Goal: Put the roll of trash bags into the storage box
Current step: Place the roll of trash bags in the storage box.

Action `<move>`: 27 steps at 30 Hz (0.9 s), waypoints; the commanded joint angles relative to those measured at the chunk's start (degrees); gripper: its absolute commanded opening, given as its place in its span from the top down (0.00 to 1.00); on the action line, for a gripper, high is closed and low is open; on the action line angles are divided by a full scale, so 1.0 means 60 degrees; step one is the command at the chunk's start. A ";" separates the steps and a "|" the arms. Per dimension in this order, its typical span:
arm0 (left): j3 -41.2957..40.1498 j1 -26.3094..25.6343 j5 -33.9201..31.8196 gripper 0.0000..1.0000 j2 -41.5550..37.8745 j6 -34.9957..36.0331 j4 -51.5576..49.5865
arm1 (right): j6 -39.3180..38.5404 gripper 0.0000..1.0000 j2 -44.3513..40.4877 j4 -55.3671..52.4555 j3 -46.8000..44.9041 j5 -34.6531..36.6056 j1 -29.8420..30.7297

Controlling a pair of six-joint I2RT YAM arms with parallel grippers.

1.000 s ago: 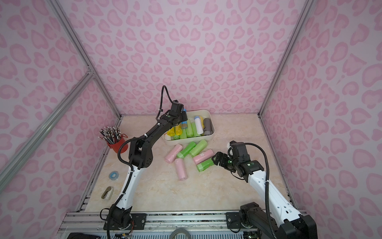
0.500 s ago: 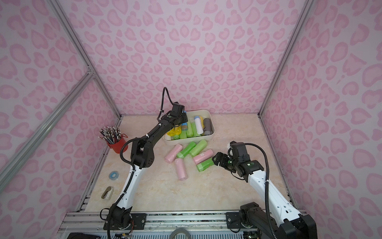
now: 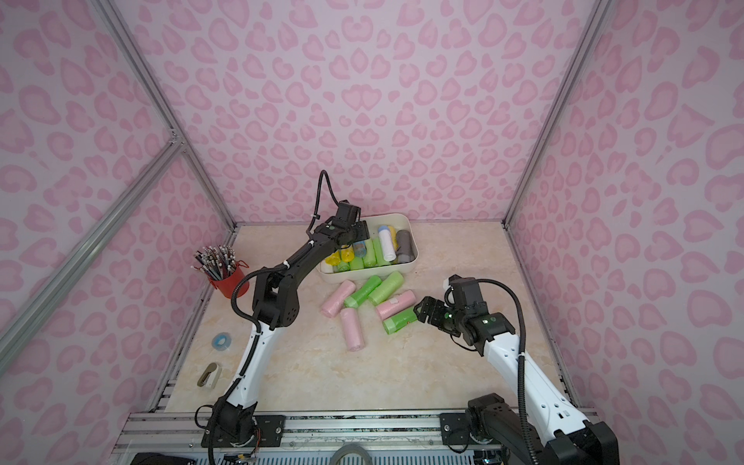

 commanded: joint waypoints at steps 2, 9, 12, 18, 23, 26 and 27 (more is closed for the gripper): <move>-0.0222 -0.0140 -0.0305 0.23 -0.0732 0.0396 0.0108 | -0.0043 0.10 -0.0078 -0.0222 -0.0096 0.0205 0.0003; -0.1464 -0.0396 -0.0496 0.00 -0.2095 0.0531 0.0792 | -0.0073 0.10 0.0015 -0.0560 -0.0127 0.0530 0.0013; -0.2066 -0.0453 -0.0545 0.00 -0.2806 0.0514 0.1106 | -0.0102 0.10 0.0171 -0.0631 -0.0094 0.0648 0.0046; -0.3845 -0.0608 -0.0843 0.00 -0.4602 0.0540 0.2006 | 0.0050 0.10 0.0596 -0.0584 0.0039 0.0882 0.0308; -0.6150 -0.0746 -0.1098 0.00 -0.6508 0.0347 0.3121 | 0.0404 0.10 0.1061 -0.0167 0.0082 0.1011 0.0714; -0.7823 -0.0872 -0.1317 0.00 -0.7858 0.0181 0.3832 | 0.0778 0.10 0.1438 0.0263 0.0095 0.1115 0.1064; -0.8449 -0.0920 -0.1386 0.00 -0.8358 0.0100 0.4061 | 0.0958 0.10 0.1581 0.0472 0.0079 0.1140 0.1191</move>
